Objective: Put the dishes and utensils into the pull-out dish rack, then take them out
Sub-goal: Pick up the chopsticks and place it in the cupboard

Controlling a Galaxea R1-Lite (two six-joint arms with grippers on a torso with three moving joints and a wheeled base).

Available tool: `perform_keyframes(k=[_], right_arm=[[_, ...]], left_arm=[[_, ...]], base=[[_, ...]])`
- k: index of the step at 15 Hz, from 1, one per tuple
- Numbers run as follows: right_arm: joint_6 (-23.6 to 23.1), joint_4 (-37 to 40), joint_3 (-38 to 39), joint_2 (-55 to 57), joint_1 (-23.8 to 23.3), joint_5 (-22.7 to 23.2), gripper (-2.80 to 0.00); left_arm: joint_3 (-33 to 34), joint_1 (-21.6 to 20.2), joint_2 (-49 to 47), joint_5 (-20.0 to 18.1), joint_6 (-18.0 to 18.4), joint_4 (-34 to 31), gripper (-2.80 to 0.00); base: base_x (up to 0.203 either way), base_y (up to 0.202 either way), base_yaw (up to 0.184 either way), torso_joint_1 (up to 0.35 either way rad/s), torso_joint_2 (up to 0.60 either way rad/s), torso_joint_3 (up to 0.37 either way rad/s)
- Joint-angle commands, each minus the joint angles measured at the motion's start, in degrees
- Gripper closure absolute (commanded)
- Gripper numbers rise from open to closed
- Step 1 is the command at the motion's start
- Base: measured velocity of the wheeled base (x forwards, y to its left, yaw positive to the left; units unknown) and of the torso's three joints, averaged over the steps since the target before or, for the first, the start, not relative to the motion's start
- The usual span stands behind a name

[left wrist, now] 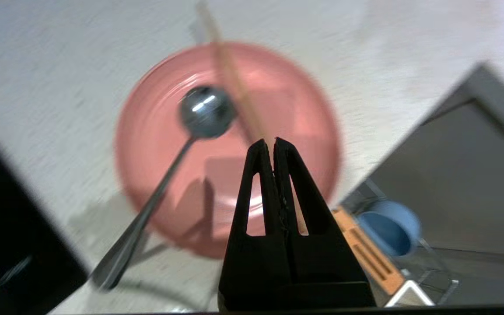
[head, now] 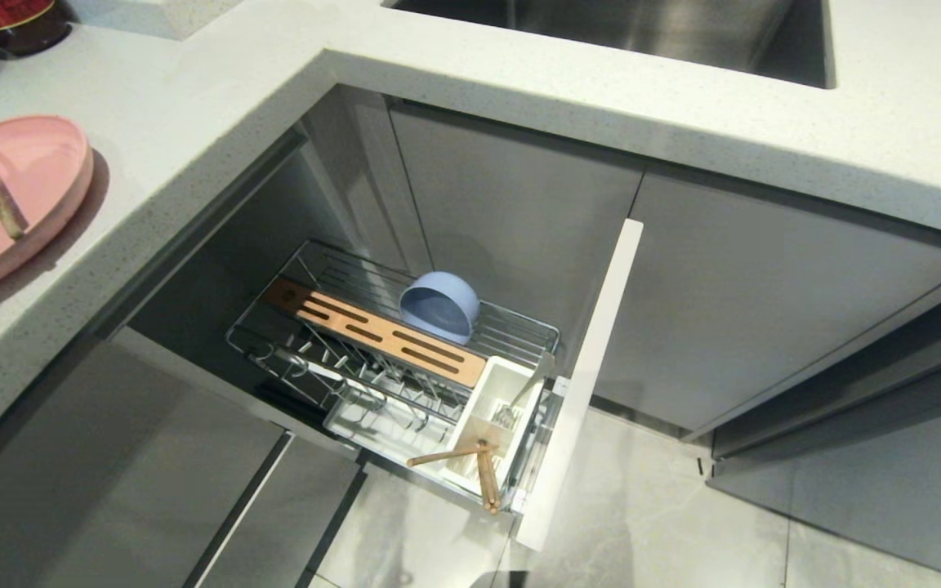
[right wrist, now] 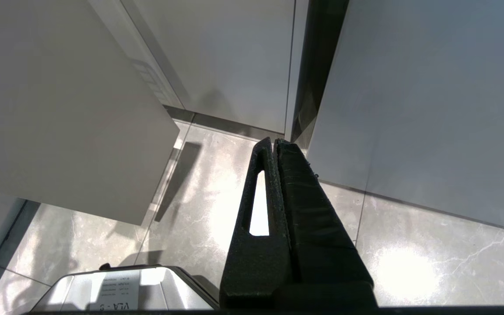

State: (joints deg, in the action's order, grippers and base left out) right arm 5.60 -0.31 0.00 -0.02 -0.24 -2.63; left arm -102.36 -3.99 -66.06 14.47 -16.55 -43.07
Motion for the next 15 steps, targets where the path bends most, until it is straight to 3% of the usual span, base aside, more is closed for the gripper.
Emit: perform_keyframes(k=[1,4,9,10,15], right_arm=[[0.0,0.0,0.0,-0.2,0.0,0.0,0.0],[0.0,0.0,0.0,-0.2,0.0,0.0,0.0],[0.0,0.0,0.0,-0.2,0.0,0.0,0.0],[0.0,0.0,0.0,-0.2,0.0,0.0,0.0],[0.0,0.0,0.0,-0.2,0.0,0.0,0.0]], left_arm=[[-3.7,-1.8,-3.8,1.1,-2.0,-6.8,0.0],[-9.0,-1.9,-7.9,1.2,-6.1,-15.4,0.0],[-9.1,0.7,-13.3,0.9,-9.1,-17.5,0.0],[-9.1,1.6,-13.9,0.9,-9.3,-18.3,-2.8],[-9.1,3.2,-15.6,0.7,-11.5,-17.9,-2.8]], base=[[0.0,0.0,0.0,0.0,0.0,0.0],[0.0,0.0,0.0,0.0,0.0,0.0],[0.0,0.0,0.0,0.0,0.0,0.0],[0.0,0.0,0.0,0.0,0.0,0.0],[0.0,0.0,0.0,0.0,0.0,0.0]])
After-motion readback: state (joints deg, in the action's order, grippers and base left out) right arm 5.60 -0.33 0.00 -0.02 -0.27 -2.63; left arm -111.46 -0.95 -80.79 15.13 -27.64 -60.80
